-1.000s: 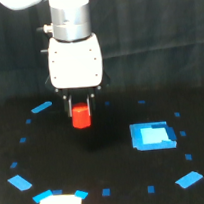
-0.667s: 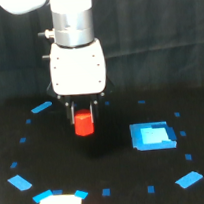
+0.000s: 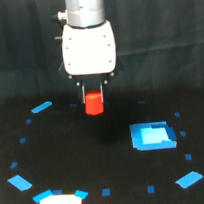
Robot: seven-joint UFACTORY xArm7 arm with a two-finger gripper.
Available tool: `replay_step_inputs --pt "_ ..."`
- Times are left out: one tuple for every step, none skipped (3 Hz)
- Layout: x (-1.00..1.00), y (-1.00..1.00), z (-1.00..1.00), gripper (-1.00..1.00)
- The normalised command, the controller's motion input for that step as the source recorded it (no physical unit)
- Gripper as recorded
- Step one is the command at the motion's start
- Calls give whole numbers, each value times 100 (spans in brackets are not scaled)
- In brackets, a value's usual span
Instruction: Pick up the red object from the table
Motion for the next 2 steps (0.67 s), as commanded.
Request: replay_step_inputs --pt "36 -58 -100 -54" --pt "6 -16 -100 -69"
